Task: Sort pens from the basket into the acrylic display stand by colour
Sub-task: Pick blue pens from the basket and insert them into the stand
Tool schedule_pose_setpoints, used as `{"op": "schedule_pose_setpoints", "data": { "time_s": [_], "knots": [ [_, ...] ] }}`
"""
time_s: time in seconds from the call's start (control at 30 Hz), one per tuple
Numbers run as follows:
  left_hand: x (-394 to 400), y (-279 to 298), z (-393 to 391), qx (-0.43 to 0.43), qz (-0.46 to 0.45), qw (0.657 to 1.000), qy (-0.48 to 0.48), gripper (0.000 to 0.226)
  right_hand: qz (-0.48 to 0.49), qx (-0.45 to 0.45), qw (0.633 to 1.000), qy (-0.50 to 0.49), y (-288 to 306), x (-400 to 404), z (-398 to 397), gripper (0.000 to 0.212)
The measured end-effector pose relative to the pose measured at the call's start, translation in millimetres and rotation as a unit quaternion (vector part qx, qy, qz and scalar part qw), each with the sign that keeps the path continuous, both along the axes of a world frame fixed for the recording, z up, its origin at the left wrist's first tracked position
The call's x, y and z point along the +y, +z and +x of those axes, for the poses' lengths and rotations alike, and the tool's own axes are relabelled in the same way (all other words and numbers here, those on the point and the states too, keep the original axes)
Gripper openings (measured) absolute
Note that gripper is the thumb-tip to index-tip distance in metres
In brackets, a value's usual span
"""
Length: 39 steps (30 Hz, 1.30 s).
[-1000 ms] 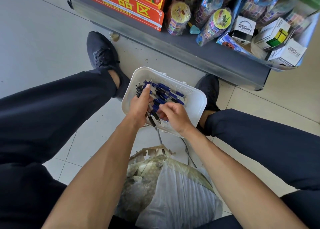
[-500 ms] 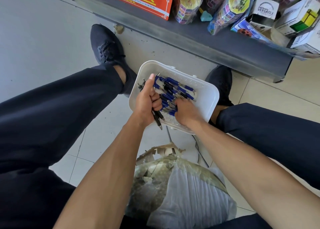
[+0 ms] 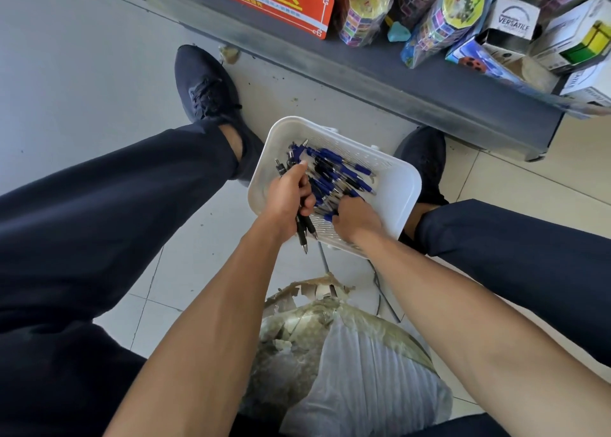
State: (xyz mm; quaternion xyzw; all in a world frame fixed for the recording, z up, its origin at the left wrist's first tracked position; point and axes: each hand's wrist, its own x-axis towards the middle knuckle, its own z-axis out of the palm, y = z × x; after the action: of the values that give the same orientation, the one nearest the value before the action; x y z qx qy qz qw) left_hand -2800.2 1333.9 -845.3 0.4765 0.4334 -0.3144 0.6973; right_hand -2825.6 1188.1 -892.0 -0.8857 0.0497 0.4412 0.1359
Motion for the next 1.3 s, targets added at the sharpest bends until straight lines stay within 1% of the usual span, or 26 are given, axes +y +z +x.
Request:
{"op": "schedule_pose_setpoints", "data": {
  "time_s": [0.07,0.17,0.27,0.37,0.43,0.53,0.67,0.83,0.9,1.0,1.07,1.1,1.13,1.17,1.23,1.27,1.3],
  "knots": [
    [-2,1,0,-0.001,0.012,1.000,-0.021,0.033,0.032,0.000,0.999,-0.033,7,-1,0,0.012],
    [-4,2,-1,-0.003,0.034,0.999,-0.021,0.030,0.087,-0.026,0.990,-0.105,26,-4,0,0.015],
    [-5,1,-2,-0.002,0.033,0.999,-0.017,0.031,0.148,-0.027,0.967,-0.207,47,-9,0,0.012],
    [-7,-1,-3,0.008,0.036,0.999,0.018,0.028,0.173,-0.049,0.946,-0.270,57,-17,-1,0.010],
    [-7,-4,-2,0.006,0.021,0.999,0.048,0.024,0.190,-0.073,0.936,-0.286,60,-21,-2,0.009],
    [-7,-5,-2,-0.004,-0.006,0.999,0.050,0.027,0.220,-0.081,0.934,-0.270,64,-23,-1,0.007],
    [-7,-1,-4,-0.018,-0.038,0.998,0.037,0.036,0.257,-0.059,0.935,-0.235,65,-18,0,0.008],
    [0,-2,-6,-0.031,-0.086,0.996,0.022,0.035,0.276,-0.015,0.924,-0.265,54,-13,-3,0.009],
    [0,-2,-6,-0.044,-0.085,0.995,0.023,0.034,0.290,-0.002,0.915,-0.281,51,-14,-3,0.005],
    [-3,-3,-5,-0.062,-0.063,0.996,0.025,0.026,0.324,0.027,0.903,-0.282,49,-13,-3,0.011],
    [-6,-3,-4,-0.056,-0.042,0.997,0.040,0.024,0.340,0.041,0.881,-0.327,45,-13,-1,0.015],
    [-6,-4,-3,-0.049,-0.031,0.997,0.053,0.027,0.337,0.039,0.869,-0.361,42,-14,0,0.019],
    [-6,-5,-2,-0.044,-0.018,0.997,0.063,0.029,0.318,0.025,0.865,-0.386,38,-16,3,0.021],
    [-5,-7,-1,-0.040,-0.009,0.997,0.070,0.030,0.283,0.000,0.878,-0.387,32,-18,5,0.019],
    [-5,-7,0,-0.030,-0.010,0.997,0.073,0.031,0.211,-0.030,0.916,-0.340,21,-23,8,0.010],
    [-5,-6,0,-0.023,-0.012,0.997,0.068,0.032,0.185,-0.034,0.929,-0.318,15,-24,9,0.016],
    [-5,-6,1,-0.018,-0.014,0.998,0.060,0.033,0.169,-0.040,0.935,-0.308,9,-24,12,0.025]
  ]
}}
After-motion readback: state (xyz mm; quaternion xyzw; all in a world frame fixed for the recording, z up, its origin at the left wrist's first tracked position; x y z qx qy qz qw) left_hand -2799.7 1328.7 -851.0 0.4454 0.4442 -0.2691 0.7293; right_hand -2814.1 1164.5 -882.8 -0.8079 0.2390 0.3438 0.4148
